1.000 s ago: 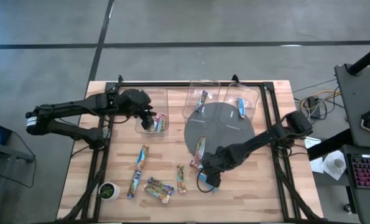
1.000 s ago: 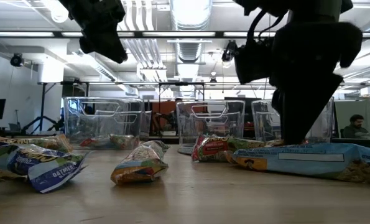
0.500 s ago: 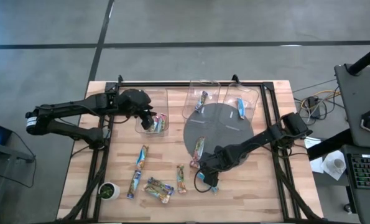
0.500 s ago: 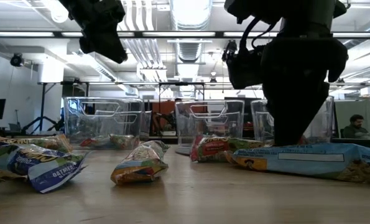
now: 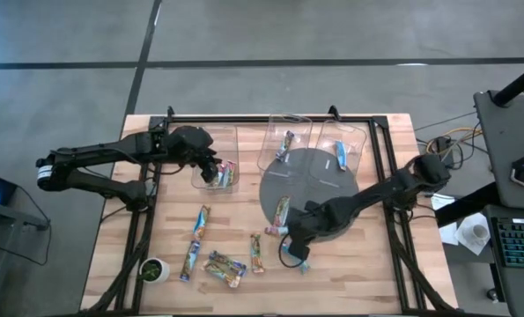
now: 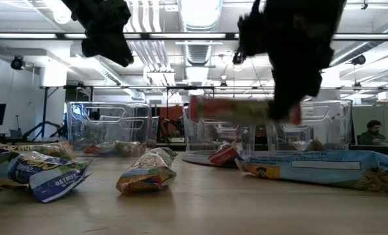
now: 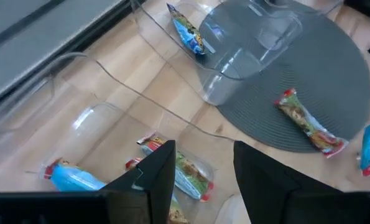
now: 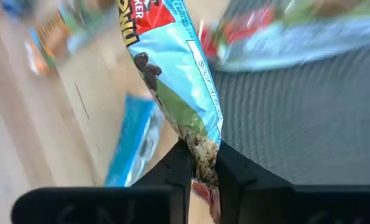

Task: Pick and place Granola Bars by type
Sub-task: Put the red granola bar into the left transparent bin

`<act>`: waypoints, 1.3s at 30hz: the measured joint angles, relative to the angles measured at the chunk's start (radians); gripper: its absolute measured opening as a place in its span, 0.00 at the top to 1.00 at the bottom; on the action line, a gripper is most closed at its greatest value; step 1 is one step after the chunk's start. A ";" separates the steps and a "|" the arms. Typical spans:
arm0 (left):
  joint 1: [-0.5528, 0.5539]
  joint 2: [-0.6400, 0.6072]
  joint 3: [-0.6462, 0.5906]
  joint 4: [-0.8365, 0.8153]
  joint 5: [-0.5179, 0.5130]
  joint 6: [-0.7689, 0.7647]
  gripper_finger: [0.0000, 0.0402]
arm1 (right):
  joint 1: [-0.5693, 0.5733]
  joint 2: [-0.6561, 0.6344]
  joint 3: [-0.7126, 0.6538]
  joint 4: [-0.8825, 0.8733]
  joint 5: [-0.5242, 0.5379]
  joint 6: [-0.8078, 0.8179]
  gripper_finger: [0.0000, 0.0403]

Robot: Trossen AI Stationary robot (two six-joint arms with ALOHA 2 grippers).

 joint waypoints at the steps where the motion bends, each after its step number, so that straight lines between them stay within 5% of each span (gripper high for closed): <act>1: 0.000 0.000 0.000 0.002 0.027 -0.010 0.64 | -0.006 -0.017 0.000 0.000 0.016 0.001 0.91; 11: -0.002 0.029 0.000 0.276 0.369 0.074 0.64 | -0.135 -0.122 -0.004 -0.068 0.049 -0.073 0.92; 18: -0.003 0.076 0.000 0.333 0.393 0.255 0.64 | -0.261 -0.173 0.018 0.103 0.063 -0.144 0.92; 25: -0.004 0.142 0.000 0.388 0.543 0.266 0.64 | -0.298 -0.160 0.054 0.111 0.083 -0.200 0.92; 39: -0.004 0.293 0.000 0.526 0.649 0.260 0.64 | -0.298 -0.158 0.055 0.116 0.110 -0.225 0.92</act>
